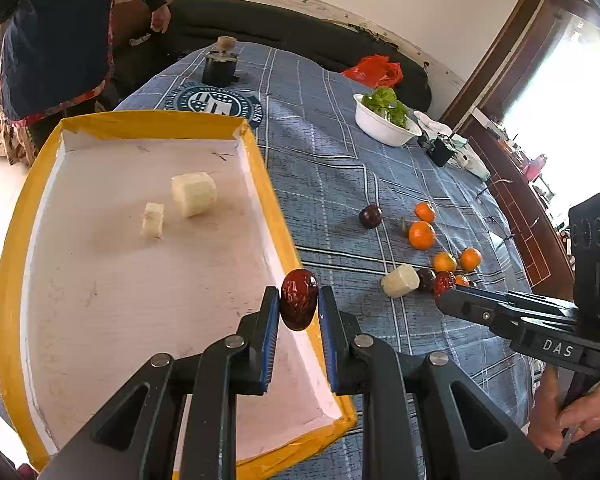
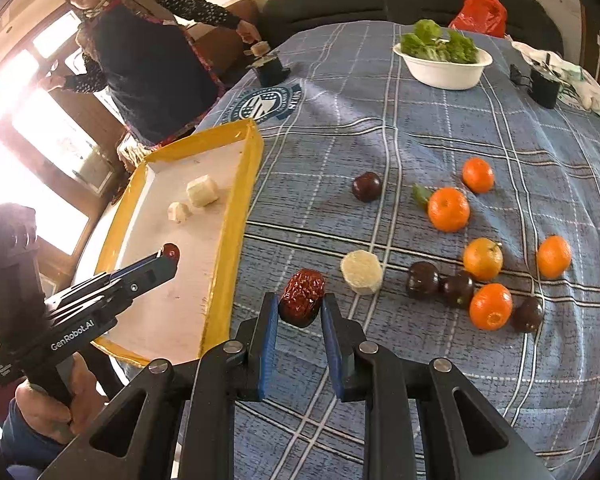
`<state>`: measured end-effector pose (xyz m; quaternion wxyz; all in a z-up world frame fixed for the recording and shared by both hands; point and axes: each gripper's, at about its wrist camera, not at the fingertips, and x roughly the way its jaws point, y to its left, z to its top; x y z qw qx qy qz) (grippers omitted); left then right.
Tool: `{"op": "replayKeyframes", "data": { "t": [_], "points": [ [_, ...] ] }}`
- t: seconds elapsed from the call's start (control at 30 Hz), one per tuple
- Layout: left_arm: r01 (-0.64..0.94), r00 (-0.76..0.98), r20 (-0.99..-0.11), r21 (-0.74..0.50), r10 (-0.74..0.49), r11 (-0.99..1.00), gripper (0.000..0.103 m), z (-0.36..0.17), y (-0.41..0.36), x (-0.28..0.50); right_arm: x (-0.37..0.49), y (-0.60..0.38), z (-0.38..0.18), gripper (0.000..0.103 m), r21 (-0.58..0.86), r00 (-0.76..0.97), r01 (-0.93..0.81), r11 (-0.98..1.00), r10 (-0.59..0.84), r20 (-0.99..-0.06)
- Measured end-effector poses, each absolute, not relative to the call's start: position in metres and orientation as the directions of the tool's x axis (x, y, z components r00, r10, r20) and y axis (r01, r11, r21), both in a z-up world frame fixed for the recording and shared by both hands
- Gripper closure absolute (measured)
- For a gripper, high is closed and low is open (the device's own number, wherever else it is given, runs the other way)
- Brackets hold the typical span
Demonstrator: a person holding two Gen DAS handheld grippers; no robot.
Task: Organize fruits
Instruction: 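Lift the red date with the left gripper while the right gripper grasps a red date, then carry both dates over the yellow tray and open both grippers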
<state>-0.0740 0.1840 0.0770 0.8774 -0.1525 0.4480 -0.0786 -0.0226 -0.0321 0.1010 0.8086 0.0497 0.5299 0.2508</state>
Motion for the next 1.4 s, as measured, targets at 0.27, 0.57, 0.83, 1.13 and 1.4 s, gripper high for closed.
{"op": "replayKeyframes", "data": {
  "t": [0.27, 0.57, 0.83, 1.13, 1.4],
  "points": [
    [-0.031, 0.585, -0.770, -0.337, -0.256, 0.941, 0.084, 0.074, 0.200, -0.079, -0.021, -0.009, 0.104, 0.078, 0.352, 0.294, -0.395, 0.849, 0.480, -0.827],
    [-0.095, 0.567, -0.795, -0.324, -0.217, 0.941, 0.084, 0.064, 0.231, -0.088, -0.013, 0.032, 0.107, 0.078, 0.372, 0.265, -0.450, 0.812, 0.519, -0.813],
    [-0.131, 0.542, -0.814, -0.325, -0.207, 0.937, 0.084, 0.054, 0.256, -0.082, -0.004, 0.087, 0.103, 0.078, 0.365, 0.226, -0.517, 0.775, 0.534, -0.814],
    [-0.139, 0.509, -0.835, -0.319, -0.208, 0.938, 0.084, 0.045, 0.270, -0.057, 0.022, 0.130, 0.075, 0.078, 0.352, 0.180, -0.505, 0.788, 0.496, -0.850],
    [-0.157, 0.490, -0.845, -0.324, -0.212, 0.933, 0.084, 0.036, 0.280, -0.041, 0.045, 0.144, 0.058, 0.078, 0.336, 0.166, -0.490, 0.804, 0.464, -0.870]
  ]
}}
